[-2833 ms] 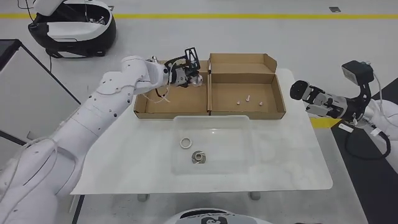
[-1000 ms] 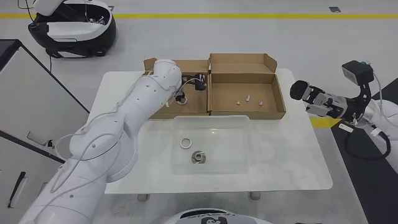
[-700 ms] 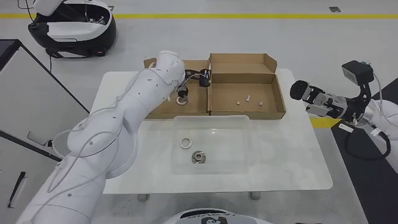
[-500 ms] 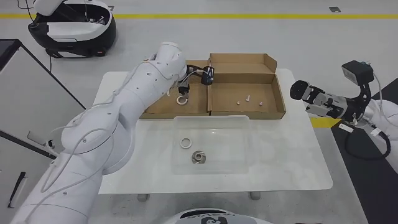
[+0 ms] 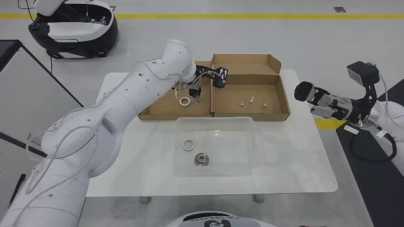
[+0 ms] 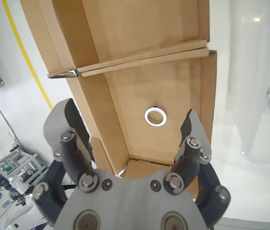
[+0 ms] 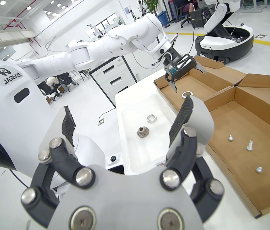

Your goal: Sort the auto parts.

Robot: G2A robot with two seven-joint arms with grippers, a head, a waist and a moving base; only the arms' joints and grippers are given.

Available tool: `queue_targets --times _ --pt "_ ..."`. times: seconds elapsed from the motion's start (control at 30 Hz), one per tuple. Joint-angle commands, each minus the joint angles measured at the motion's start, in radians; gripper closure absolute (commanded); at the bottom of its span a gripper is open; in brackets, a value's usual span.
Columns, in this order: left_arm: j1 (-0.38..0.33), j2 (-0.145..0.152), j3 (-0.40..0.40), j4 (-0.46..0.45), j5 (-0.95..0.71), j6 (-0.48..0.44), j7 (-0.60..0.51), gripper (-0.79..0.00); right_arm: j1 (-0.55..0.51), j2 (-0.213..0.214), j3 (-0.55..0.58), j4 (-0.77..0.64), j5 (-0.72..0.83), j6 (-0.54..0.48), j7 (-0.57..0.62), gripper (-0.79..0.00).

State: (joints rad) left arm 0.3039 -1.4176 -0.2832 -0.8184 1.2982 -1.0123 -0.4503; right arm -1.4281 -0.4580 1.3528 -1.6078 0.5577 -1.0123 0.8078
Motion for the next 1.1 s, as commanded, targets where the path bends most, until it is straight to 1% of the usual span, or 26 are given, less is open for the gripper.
queue_targets --times 0.0,0.17,0.2,0.27,0.4,0.5,0.57,0.63,0.97,1.07 --pt "0.024 0.038 -0.025 -0.102 -0.068 0.000 -0.087 -0.785 0.000 0.000 0.000 0.000 0.000 0.000 0.000 -0.785" --pt "0.107 0.139 -0.119 -0.358 -0.231 0.012 -0.320 -0.785 0.000 0.000 0.000 0.000 0.000 0.000 0.000 -0.785" --pt "0.128 0.159 -0.139 -0.415 -0.260 0.022 -0.370 -0.785 0.000 0.000 0.000 0.000 0.000 0.000 0.000 -0.785" --pt "0.168 0.197 -0.163 -0.530 -0.303 0.072 -0.430 -0.785 0.000 0.000 0.000 0.000 0.000 0.000 0.000 -0.785" --pt "0.213 0.268 -0.164 -0.718 -0.375 0.159 -0.516 -0.785 0.000 0.000 0.000 0.000 0.000 0.000 0.000 -0.785" --pt "0.218 0.313 -0.142 -0.821 -0.449 0.216 -0.573 -0.785 0.000 0.000 0.000 0.000 0.000 0.000 0.000 -0.785" --pt "0.216 0.336 -0.136 -0.878 -0.507 0.257 -0.614 -0.785 0.000 0.000 0.000 0.000 0.000 0.000 0.000 -0.785" --pt "0.219 0.354 -0.142 -0.931 -0.568 0.290 -0.647 -0.785 0.000 0.000 0.000 0.000 0.000 0.000 0.000 -0.785" --pt "0.219 0.354 -0.142 -0.931 -0.568 0.290 -0.647 -0.785 0.000 0.000 0.000 0.000 0.000 0.000 0.000 -0.785" --pt "0.234 0.354 -0.136 -0.925 -0.568 0.305 -0.650 -0.785 0.000 0.000 0.000 0.000 0.000 0.000 0.000 -0.785"
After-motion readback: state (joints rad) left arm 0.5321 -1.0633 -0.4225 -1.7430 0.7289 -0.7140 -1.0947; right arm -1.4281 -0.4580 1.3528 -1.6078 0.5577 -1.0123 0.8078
